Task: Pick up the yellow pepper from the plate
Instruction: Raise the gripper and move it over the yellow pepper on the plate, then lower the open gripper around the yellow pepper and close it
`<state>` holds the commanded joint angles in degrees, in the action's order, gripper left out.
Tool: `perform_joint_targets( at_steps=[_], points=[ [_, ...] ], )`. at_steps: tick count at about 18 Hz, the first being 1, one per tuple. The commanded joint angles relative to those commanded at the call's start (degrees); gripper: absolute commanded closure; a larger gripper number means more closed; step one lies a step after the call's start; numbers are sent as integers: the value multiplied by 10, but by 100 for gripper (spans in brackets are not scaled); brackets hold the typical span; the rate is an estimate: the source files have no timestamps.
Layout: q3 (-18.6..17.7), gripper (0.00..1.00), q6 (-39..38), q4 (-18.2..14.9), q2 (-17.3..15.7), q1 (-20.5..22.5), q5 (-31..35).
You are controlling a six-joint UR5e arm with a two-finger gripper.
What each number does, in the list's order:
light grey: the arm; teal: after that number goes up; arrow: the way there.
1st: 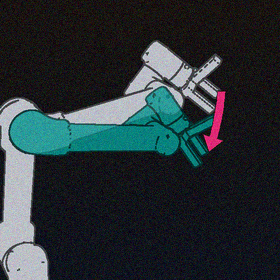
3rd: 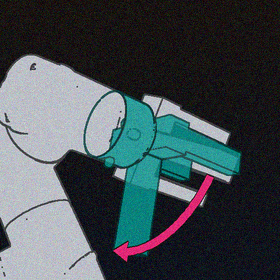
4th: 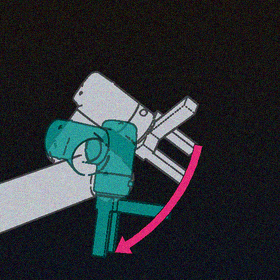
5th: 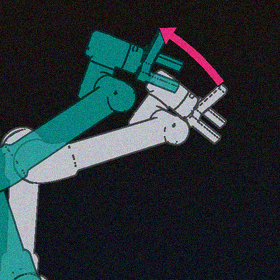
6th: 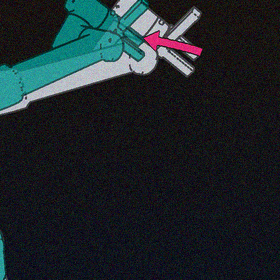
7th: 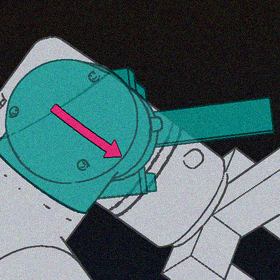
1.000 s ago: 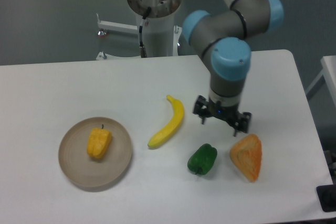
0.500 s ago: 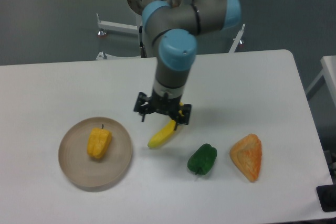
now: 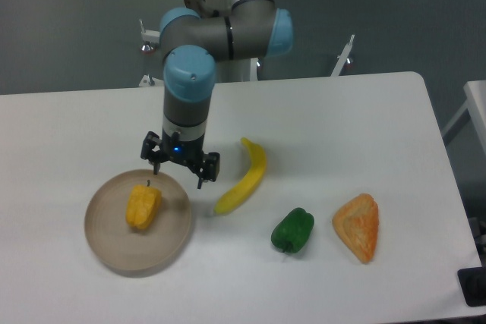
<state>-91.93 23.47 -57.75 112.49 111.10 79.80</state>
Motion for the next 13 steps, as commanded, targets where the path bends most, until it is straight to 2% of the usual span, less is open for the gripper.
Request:
perform_joint_targets(
  at_steps=[4,13],
  points=[
    [-4,0,-25,44,19,-13,2],
    [-4,0,-23,47,32,-31,4]
  ],
)
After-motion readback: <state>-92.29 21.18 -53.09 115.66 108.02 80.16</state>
